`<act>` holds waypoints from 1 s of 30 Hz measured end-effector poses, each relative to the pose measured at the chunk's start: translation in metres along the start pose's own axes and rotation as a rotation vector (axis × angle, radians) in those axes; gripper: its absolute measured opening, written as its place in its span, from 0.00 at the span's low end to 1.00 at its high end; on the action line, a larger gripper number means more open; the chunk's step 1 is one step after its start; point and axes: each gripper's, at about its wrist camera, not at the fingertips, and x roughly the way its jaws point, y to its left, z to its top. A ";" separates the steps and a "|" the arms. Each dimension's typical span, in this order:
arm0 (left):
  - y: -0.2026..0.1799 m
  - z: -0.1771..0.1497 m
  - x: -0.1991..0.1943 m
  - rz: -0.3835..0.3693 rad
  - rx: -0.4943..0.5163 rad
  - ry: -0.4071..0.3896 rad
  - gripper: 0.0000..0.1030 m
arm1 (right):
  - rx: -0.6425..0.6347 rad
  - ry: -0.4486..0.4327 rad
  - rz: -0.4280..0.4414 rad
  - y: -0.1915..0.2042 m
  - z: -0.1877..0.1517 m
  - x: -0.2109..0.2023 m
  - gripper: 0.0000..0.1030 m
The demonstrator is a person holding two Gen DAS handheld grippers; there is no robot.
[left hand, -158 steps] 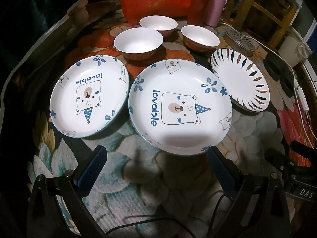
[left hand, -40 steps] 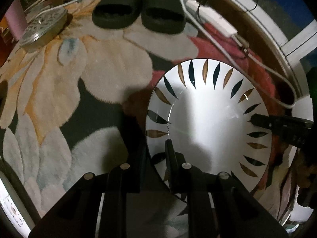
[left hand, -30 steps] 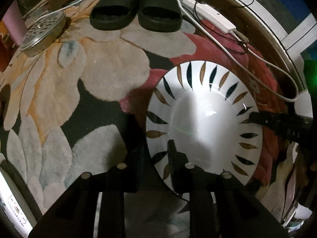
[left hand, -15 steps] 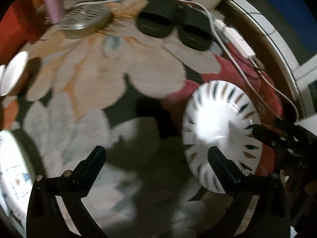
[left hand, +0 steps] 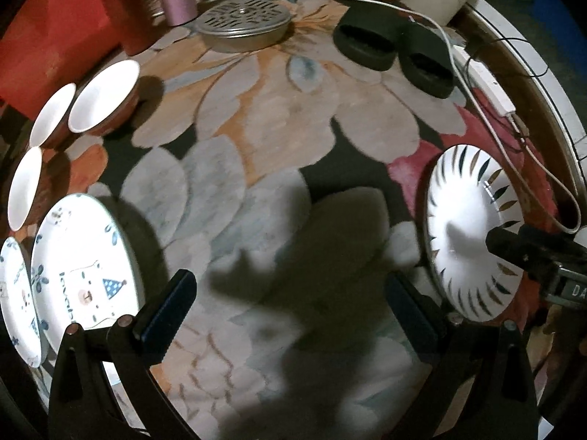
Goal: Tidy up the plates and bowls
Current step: 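Carry the leaf-pattern plate toward the slippers and lower it, opening both tools, then move both tools back toward the large lovable bear plate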
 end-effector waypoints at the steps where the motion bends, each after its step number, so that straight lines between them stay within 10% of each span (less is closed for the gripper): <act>1: 0.004 -0.002 0.000 0.006 -0.005 0.004 1.00 | -0.005 0.002 0.004 0.003 0.000 0.001 1.00; 30: 0.099 -0.037 -0.009 0.094 -0.150 0.039 1.00 | -0.162 0.055 0.062 0.088 -0.012 0.025 1.00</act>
